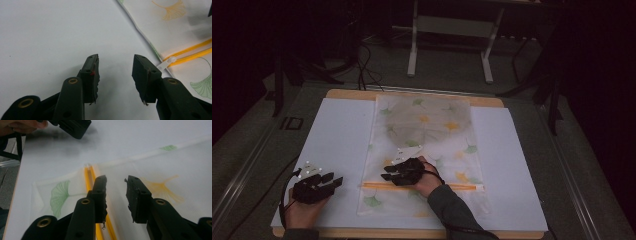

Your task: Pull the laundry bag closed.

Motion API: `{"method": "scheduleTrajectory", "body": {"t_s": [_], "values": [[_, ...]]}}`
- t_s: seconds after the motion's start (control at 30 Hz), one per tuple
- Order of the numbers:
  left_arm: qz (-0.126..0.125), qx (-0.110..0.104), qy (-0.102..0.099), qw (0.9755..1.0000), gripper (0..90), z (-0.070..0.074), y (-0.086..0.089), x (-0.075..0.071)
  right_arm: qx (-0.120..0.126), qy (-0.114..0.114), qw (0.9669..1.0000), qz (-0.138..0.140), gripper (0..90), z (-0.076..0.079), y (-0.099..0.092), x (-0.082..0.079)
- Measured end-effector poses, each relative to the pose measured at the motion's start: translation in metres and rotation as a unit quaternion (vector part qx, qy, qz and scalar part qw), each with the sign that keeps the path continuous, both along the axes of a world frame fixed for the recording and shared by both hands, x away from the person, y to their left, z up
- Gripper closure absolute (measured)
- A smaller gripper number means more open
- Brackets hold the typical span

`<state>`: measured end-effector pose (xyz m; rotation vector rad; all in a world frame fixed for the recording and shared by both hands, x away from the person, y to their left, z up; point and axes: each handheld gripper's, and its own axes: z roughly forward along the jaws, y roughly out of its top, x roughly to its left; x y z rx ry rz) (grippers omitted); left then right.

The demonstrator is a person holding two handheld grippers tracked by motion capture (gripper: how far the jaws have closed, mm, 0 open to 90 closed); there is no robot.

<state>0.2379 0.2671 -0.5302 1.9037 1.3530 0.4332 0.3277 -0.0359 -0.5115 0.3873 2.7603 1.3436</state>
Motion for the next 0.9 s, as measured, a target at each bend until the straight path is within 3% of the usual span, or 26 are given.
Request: {"method": "scheduleTrajectory", "body": {"t_s": [0.2,0.9], "values": [[0.004,-0.001,-0.001,1.0,56.6,0.0,0.002,-0.001,-0.004,0.0,1.0,0.008,74.4,-0.004,0.018,-0.001],[0.013,-0.003,-0.004,0.9999,56.5,0.001,0.007,-0.003,-0.011,0.012,0.9993,0.033,75.1,-0.018,0.064,-0.009]]}}
